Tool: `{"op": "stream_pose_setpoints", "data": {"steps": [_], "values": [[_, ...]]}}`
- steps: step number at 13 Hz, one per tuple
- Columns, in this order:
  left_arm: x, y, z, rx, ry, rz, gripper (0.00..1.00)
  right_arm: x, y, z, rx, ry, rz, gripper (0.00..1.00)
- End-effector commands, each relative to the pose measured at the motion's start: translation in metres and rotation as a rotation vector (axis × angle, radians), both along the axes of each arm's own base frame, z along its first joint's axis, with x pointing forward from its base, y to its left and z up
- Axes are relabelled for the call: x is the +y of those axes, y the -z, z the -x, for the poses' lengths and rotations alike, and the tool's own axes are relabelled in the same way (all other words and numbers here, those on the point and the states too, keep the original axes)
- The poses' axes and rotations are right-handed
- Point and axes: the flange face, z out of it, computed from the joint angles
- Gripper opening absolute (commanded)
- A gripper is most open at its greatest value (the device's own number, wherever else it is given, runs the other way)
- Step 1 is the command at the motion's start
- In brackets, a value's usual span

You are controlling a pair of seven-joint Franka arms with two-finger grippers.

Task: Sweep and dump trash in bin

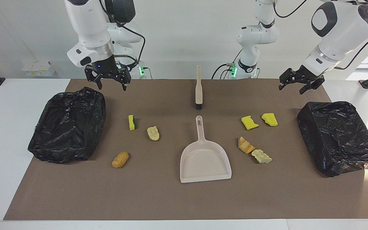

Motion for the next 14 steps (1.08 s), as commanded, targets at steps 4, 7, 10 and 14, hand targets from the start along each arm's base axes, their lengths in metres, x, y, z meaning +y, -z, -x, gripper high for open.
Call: {"op": "stream_pose_setpoints", "data": {"steps": [4,7,10,14], "values": [[-0.083,0.043,0.065,-0.041,0.139,0.06,1.0,0.026,0.006,-0.021,-0.032,-0.032,-0.045,1.0],[-0.135,0.076,0.1,-0.03,0.218,0.045,1.0,0.064,0.029,-0.03,-0.033,-0.033,-0.051,1.0],[-0.196,0.115,0.139,-0.029,0.229,-0.015,1.0,0.122,0.071,-0.047,-0.034,-0.044,-0.055,1.0],[-0.276,0.17,0.217,-0.033,0.213,-0.123,1.0,0.191,0.118,-0.08,-0.038,-0.026,-0.042,1.0]]}}
